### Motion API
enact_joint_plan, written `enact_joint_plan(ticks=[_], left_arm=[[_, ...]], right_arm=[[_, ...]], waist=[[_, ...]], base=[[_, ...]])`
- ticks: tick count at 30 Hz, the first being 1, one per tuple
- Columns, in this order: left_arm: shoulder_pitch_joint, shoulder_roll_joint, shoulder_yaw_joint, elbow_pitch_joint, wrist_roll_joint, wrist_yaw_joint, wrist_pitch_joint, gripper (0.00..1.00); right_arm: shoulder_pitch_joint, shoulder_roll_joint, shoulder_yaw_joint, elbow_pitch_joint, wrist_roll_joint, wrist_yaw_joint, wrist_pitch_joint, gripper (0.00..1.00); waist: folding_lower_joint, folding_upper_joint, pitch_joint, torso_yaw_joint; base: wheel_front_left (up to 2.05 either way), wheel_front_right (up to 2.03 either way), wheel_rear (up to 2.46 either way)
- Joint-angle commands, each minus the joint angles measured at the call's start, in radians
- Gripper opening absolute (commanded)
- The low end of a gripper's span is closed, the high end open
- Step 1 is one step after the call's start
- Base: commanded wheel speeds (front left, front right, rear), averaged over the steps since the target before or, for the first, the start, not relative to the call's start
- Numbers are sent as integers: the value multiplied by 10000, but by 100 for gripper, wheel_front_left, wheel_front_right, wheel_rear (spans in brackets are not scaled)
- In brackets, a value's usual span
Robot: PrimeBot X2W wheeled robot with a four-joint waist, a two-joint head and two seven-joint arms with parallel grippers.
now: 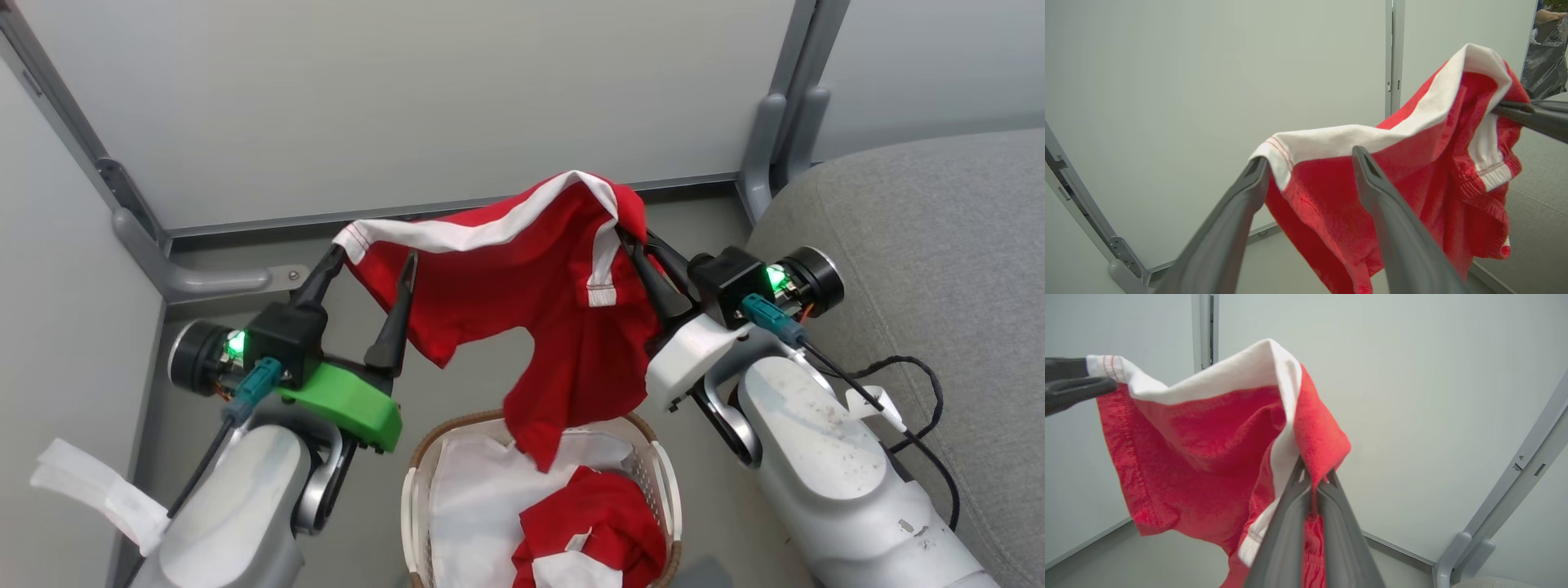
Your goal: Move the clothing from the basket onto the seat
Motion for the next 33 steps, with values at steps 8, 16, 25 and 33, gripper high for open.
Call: enact_joint_plan(ticks=[8, 16, 25, 33], left_arm=[[1384, -417, 664, 243, 128, -331, -30, 100], [2033, -912, 1242, 271, 745, -771, -32, 100], [2580, -1451, 1445, 238, 1311, -1160, -31, 100], [2721, -1804, 1463, -72, 1778, -1349, -33, 100]], right_arm=[[395, -37, -914, -272, -501, -10, -21, 0], [699, -107, -1768, -465, -1059, -10, -21, 0], [1202, -429, -2366, -733, -1221, -10, -21, 0], [1509, -549, -2777, -1368, -1260, -10, -23, 0]], waist=[[0, 0, 83, -179], [0, 0, 187, -335], [0, 0, 239, -761], [0, 0, 570, -1702]], base=[[0, 0, 0], [0, 0, 0], [0, 0, 0], [0, 0, 0]])
